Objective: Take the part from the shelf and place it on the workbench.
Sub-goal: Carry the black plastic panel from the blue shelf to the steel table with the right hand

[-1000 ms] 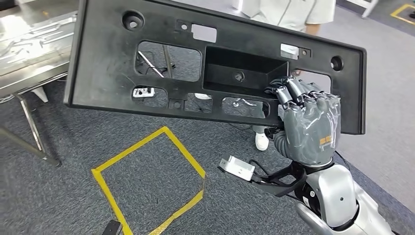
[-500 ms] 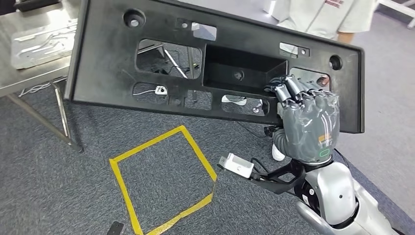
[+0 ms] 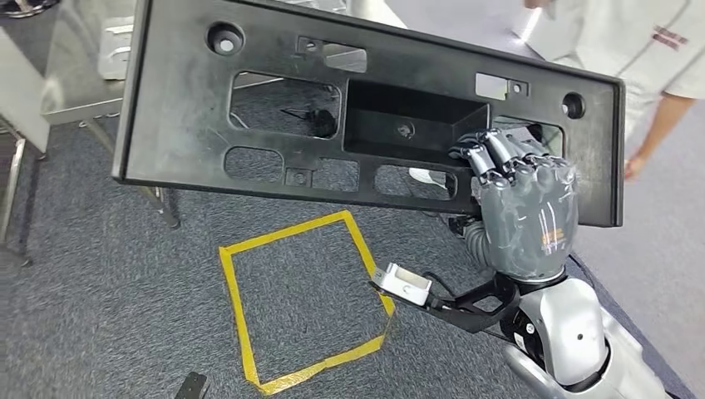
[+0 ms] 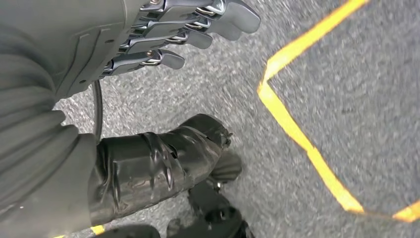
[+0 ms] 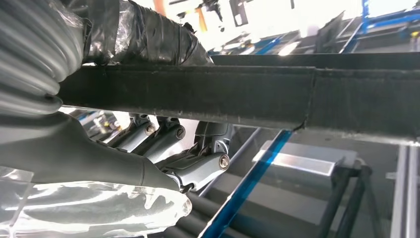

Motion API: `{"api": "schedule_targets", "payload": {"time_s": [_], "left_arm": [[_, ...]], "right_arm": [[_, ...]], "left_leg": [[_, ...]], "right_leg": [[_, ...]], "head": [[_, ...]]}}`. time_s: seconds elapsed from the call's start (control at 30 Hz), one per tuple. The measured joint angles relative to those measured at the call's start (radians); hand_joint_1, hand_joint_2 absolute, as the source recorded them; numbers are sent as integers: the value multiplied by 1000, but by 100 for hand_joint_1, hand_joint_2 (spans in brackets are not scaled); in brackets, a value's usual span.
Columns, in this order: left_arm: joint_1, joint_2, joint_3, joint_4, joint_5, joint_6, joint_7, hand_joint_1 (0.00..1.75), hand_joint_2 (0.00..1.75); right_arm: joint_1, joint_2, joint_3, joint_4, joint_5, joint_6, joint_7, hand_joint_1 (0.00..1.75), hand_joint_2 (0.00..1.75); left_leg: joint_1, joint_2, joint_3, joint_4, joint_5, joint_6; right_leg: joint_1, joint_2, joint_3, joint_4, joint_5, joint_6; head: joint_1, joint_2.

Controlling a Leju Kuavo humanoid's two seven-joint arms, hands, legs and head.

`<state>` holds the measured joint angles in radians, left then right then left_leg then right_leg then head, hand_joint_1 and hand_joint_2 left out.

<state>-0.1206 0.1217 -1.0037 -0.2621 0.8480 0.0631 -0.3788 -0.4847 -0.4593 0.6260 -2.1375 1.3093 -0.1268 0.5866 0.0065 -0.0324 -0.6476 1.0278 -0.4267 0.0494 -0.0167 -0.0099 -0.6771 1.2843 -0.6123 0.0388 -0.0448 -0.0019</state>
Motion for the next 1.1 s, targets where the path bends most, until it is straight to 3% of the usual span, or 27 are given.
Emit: {"api": "schedule_targets", "payload": {"time_s": [0.03, 0.07, 0.1, 0.17, 0.23, 0.3, 0.33, 0.4, 0.43, 0.5, 0.53, 0.57, 0.6, 0.67, 0.73, 0.83, 0.9, 0.97, 1.0, 1.03, 1.07, 1.1], "left_arm": [[0, 0, 0, 0, -1, 0, 0, 0, 175], [1, 0, 0, 0, -1, 0, 0, 0, 175], [1, 0, 0, 0, -1, 0, 0, 0, 175], [1, -1, 0, 0, -2, 0, 0, 0, 175], [1, -2, 0, 0, -2, -1, 0, 0, 175], [5, -1, 0, 0, -2, -1, 0, 0, 175], [8, 0, 0, 0, -2, -1, 0, 0, 175], [9, 0, 0, 0, -2, -1, 0, 0, 175], [8, 0, 0, 0, -3, -1, 0, 0, 175], [5, 0, 0, 0, -3, -1, 0, 0, 175], [6, 0, 0, 0, -3, -1, 0, 0, 175], [7, 0, 0, 0, -3, 0, 0, 0, 175], [7, 0, 0, 0, -3, 0, 1, 0, 175], [6, 1, 0, 0, -4, 1, 1, 0, 175], [3, 1, 0, 0, -6, 3, 2, 0, 175], [5, 1, 0, 0, -9, 8, 5, 0, 175], [6, 2, 0, 0, -10, 12, 6, 0, 175], [3, 2, 0, 0, -11, 12, 6, 0, 175], [1, 2, 0, 0, -11, 14, 6, 0, 175], [0, 2, 0, 0, -13, 18, 6, 0, 175], [0, 2, 0, 0, -16, 24, 6, 0, 175], [0, 2, 0, 0, -21, 33, 7, 0, 175]], "right_arm": [[2, 0, 0, 0, 0, 0, 0, 175, 175], [3, 0, 0, 0, 0, 0, 0, 175, 175], [4, 0, 0, 0, 0, -1, 0, 175, 175], [4, 0, 0, 0, 0, -1, 0, 175, 175], [4, 0, 0, 0, 0, -1, 0, 175, 175], [4, 0, 0, 0, 0, -1, 1, 175, 175], [4, 0, 0, 0, 0, -2, 1, 175, 175], [4, 0, 0, 0, 0, -2, 2, 175, 175], [5, 0, 0, 0, 0, -2, 3, 175, 175], [7, 0, -1, 0, 0, -3, 4, 175, 175], [8, 0, -1, 0, 0, -3, 3, 175, 175], [8, 0, 0, 0, 0, -3, 3, 175, 175], [9, 0, 0, 0, 0, -2, 3, 175, 175], [9, 0, 0, 0, 0, -2, 3, 175, 175], [8, 0, -1, 0, 0, -2, 3, 175, 175], [8, 0, -1, -1, 0, 0, 3, 175, 175], [8, 0, -2, -2, 0, 1, 4, 175, 175], [11, 0, -3, -2, 0, 1, 4, 175, 175], [13, 0, -3, -2, 0, 1, 4, 175, 175], [16, 0, -3, -2, 0, 2, 4, 175, 175], [19, 0, -3, -2, 0, 2, 4, 175, 175], [20, 0, -3, -2, 0, 3, 5, 175, 175]], "left_leg": [[-1, -13, 1, 1, -1, 1], [-2, -27, 3, 1, -2, 1], [-3, -41, 6, 2, -3, 0], [-3, -67, 8, 6, -6, -4], [-1, -86, 3, 7, -6, -13], [3, -100, -2, 3, -3, -26], [3, -90, -4, 8, -5, -32], [1, -38, -30, 61, -35, -42], [2, -8, -57, 116, -62, -47], [7, 15, -119, 232, -105, -55], [9, 19, -135, 259, -107, -58], [11, 23, -130, 246, -91, -60], [12, 31, -106, 200, -61, -61], [8, 66, -37, 71, -12, -56], [0, 83, -5, 9, -2, -44], [-3, 54, -1, 0, -3, -24], [1, 34, 9, -10, 0, -13], [1, 14, 14, -13, 0, -5], [0, 2, 14, -13, 0, -3], [-1, -11, 14, -12, -1, -1], [-1, -23, 15, -11, -2, -1], [-2, -35, 15, -9, -3, -1]], "right_leg": [[0, 3, -18, 21, 7, -1], [0, 6, -17, 0, 35, -3], [0, 13, 1, -54, 76, -6], [-2, 53, 52, -185, 140, -14], [0, 78, 78, -245, 152, -19], [1, 64, 85, -254, 153, -27], [0, 53, 91, -260, 155, -32], [-3, 29, 103, -271, 158, -45], [0, 17, 107, -273, 156, -49], [2, -9, 110, -273, 152, -53], [2, -20, 111, -272, 150, -53], [2, -32, 113, -271, 147, -51], [2, -43, 116, -270, 143, -48], [4, -63, 123, -266, 133, -39], [9, -80, 128, -264, 125, -27], [9, -93, 138, -266, 115, -9], [3, -56, 123, -220, 82, -2], [1, -9, 61, -99, 24, -1], [1, -1, 26, -36, 3, -1], [1, 3, 1, 2, 0, -1], [1, 5, -7, 3, 16, -2], [0, 8, 4, -34, 49, -5]], "head": [[0, 0], [0, 0], [0, 0], [0, 0], [0, 0], [0, 0], [0, 0], [-4, 0], [-6, 0], [-8, 0], [-8, 0], [-8, 0], [-8, 0], [-8, 0], [-6, 0], [-4, 0], [1, 0], [6, 0], [8, 0], [8, 0], [8, 0], [8, 0]]}}
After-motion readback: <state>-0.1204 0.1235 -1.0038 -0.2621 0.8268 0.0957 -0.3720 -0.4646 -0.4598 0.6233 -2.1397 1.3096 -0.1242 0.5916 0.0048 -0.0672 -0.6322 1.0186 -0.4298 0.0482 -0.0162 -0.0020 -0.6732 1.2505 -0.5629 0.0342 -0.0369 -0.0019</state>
